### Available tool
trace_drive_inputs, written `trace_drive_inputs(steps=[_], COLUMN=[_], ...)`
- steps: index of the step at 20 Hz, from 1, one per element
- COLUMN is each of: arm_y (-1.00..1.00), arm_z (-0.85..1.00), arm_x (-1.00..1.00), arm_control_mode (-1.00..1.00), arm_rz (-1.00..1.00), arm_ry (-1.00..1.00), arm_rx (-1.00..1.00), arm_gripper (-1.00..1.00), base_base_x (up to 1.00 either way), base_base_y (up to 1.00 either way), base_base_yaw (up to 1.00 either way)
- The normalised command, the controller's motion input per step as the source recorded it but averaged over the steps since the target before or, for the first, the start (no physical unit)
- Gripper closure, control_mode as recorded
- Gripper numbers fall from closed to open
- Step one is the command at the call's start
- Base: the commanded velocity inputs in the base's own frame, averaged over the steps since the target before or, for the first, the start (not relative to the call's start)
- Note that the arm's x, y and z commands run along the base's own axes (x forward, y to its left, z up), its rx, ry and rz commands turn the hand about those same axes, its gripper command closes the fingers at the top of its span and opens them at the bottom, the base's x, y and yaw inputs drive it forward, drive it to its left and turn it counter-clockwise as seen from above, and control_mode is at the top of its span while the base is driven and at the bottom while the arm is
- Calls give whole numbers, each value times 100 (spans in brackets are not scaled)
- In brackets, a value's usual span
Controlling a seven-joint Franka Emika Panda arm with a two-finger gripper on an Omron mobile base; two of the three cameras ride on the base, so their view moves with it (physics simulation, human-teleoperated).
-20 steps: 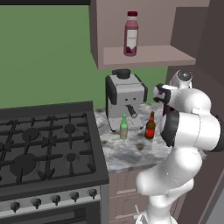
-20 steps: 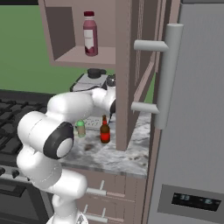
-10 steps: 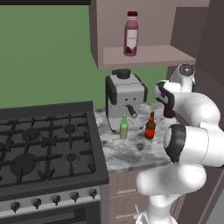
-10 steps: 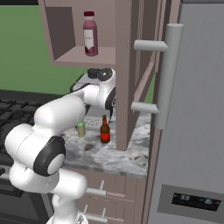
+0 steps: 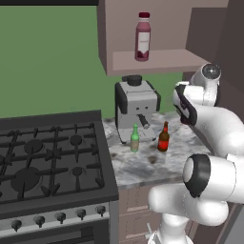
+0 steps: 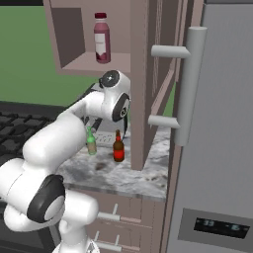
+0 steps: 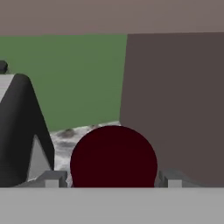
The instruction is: Sort all alcoholic drinks to one cabinet, and non-alcoholic drinks to the other.
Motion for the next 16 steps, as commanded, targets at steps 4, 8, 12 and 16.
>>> trace_drive_inputs(steps=[4, 8, 12, 16], arm_y=[16, 24, 21, 18], arm_z=[39, 35, 36, 38], arm_x=[-38, -41, -39, -38], arm_control_mode=[-100, -100, -100, -100], arm_rz=[0, 0, 0, 0], arm_ry=[-7, -8, -7, -5], arm_rx=[0, -1, -1, -1], arm_gripper=[100, 100, 100, 100], base_base_x=[0, 0, 0, 0], base_base_y=[0, 0, 0, 0], base_base_yaw=[0, 0, 0, 0])
